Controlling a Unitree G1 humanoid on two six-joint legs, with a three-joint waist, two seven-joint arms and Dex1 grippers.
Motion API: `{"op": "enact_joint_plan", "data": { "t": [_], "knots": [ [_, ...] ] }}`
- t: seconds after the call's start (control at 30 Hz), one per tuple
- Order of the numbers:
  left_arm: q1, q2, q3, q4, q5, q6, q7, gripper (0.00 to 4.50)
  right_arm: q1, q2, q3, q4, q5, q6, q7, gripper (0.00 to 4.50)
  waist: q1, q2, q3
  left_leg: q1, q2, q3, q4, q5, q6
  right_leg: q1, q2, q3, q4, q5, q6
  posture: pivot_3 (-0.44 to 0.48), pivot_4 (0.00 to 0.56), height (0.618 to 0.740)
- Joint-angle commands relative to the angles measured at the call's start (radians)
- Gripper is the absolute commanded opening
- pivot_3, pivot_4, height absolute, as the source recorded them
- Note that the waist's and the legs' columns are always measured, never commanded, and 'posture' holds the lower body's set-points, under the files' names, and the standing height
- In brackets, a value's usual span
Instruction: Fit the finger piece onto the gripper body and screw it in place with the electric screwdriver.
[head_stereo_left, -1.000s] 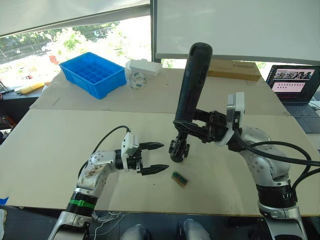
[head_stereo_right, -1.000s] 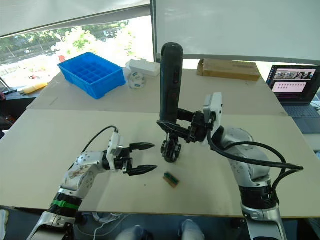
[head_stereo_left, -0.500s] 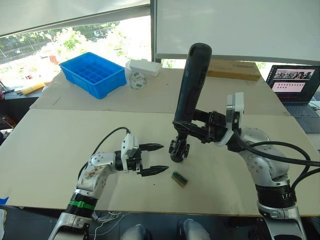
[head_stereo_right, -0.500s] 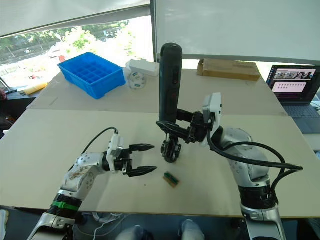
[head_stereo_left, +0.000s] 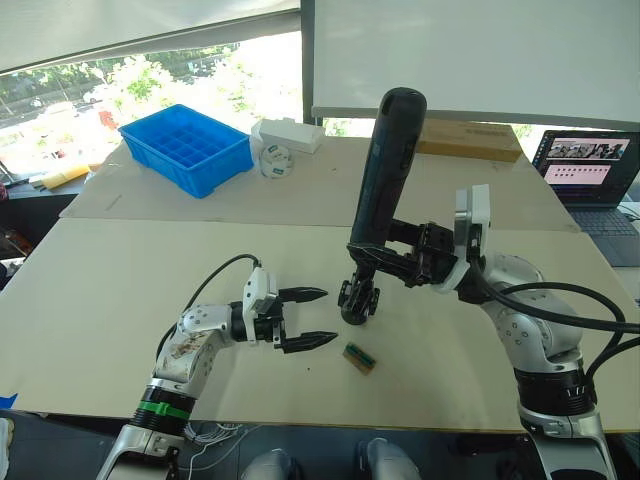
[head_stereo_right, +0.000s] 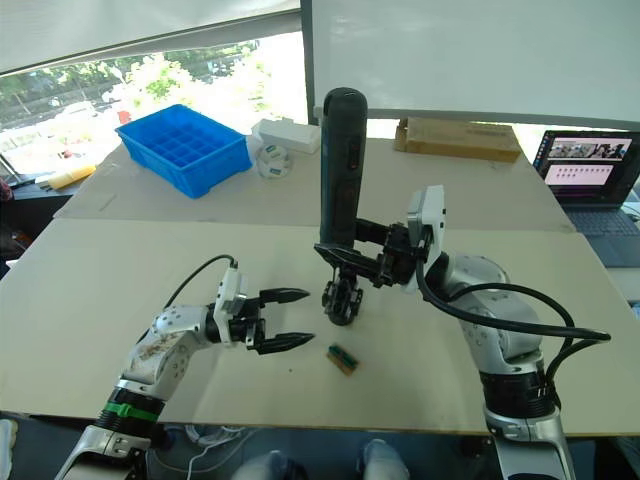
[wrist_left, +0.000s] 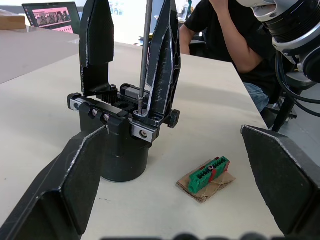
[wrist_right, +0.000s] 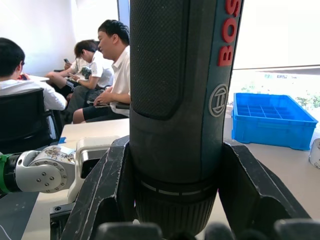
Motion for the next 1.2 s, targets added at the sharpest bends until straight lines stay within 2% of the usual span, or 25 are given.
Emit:
{"op": "enact_joint_plan", "data": {
  "t": [0.03,1.2],
  "knots": [
    [-0.009,0.004,0.002,-0.038,-0.012,0.008,0.002,4.50,-0.017,-0.012,-0.032,-0.021,0.006,-0.035,0.004,1.91,0.000,0.000,0.000,0.000,0.000,0.000,0.000,0.000,0.000,0.000,0.000,0.000,0.000,0.000,0.000,0.000,0.150,0.740],
    [-0.005,-0.001,-0.004,-0.058,-0.010,0.021,0.016,4.50,-0.027,-0.011,-0.037,-0.012,0.001,-0.037,0.017,1.91,0.000,0.000,0.000,0.000,0.000,0.000,0.000,0.000,0.000,0.000,0.000,0.000,0.000,0.000,0.000,0.000,0.150,0.740]
  ]
}}
